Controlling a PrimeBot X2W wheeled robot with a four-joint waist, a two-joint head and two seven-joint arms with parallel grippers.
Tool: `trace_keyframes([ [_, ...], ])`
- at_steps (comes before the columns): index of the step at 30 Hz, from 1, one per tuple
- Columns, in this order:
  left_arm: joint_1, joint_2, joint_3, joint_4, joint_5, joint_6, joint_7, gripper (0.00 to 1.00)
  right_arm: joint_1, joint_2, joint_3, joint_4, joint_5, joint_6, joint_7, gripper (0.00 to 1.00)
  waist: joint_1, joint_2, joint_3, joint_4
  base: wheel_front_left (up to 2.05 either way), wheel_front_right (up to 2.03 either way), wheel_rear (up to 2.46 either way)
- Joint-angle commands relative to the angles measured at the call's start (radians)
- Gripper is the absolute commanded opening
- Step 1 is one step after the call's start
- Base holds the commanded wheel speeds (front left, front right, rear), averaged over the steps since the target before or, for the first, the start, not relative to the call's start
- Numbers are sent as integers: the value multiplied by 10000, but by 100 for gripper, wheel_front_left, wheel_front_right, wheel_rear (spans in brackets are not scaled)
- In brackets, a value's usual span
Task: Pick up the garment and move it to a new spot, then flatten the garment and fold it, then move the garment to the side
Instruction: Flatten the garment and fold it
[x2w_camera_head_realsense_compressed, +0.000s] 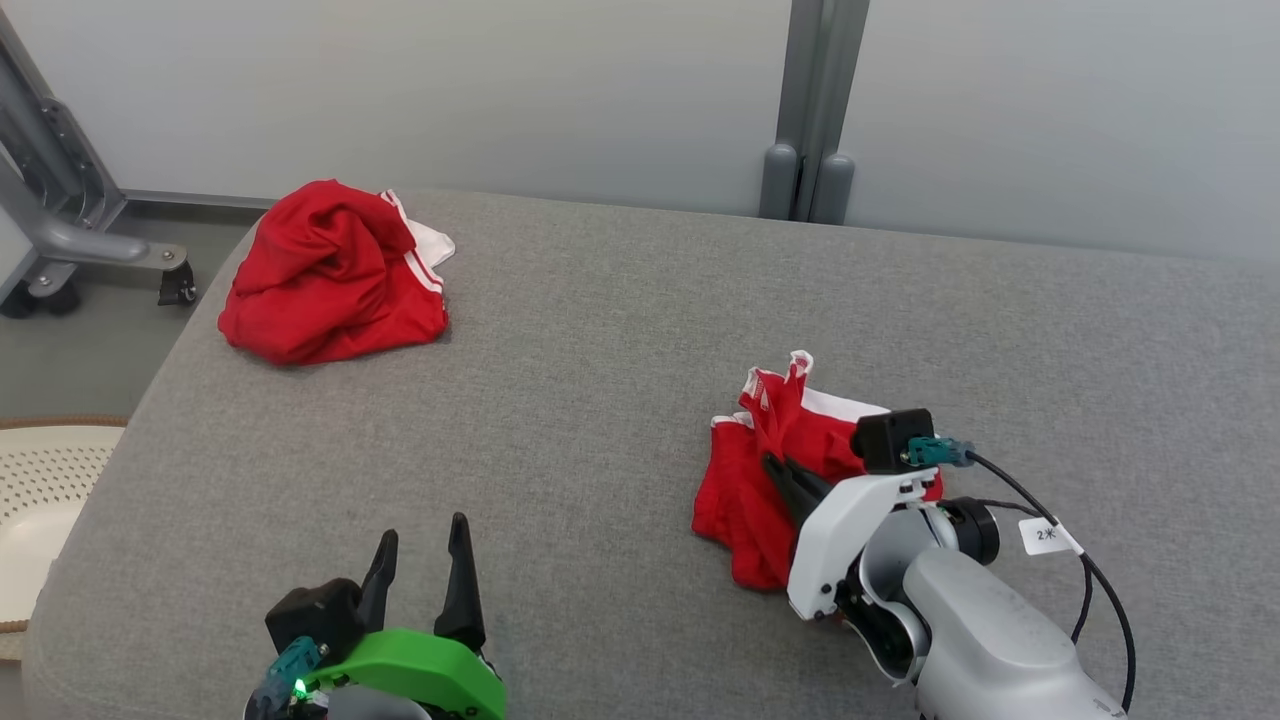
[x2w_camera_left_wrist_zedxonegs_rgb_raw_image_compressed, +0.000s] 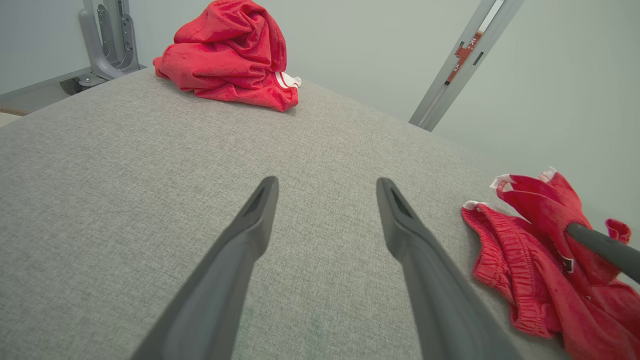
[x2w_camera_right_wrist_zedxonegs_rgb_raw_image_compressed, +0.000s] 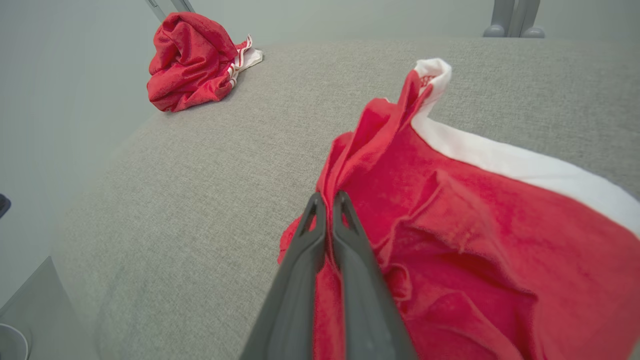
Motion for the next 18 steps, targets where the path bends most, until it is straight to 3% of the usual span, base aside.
trace_keyframes([
  [1,-199,10,7,7,15,14,-22,100,52,-12,40,84,-104,-15,38,0,0,0,49,67,0,0,0],
  [2,-193,2,16,16,5,14,-25,100,30,-6,61,124,-134,-15,66,9,0,0,53,68,0,0,0],
  [3,-181,-5,32,25,-9,18,-29,100,24,-3,112,164,-139,-15,114,35,0,0,56,57,0,0,0],
  [4,-173,-13,46,35,-16,22,-33,100,35,-1,176,122,-78,-15,137,73,0,0,58,39,0,0,0],
  [5,-166,-23,57,44,-22,25,-38,100,57,2,273,43,3,-15,169,100,0,0,59,5,0,0,0],
  [12,-108,-90,96,79,-14,8,-58,100,224,-6,694,-598,143,-15,-14,100,0,0,25,-406,0,0,0],
  [18,-106,-170,68,101,14,-24,-74,100,386,-28,407,-1262,-157,-15,-273,100,0,0,-15,-748,0,0,0],
])
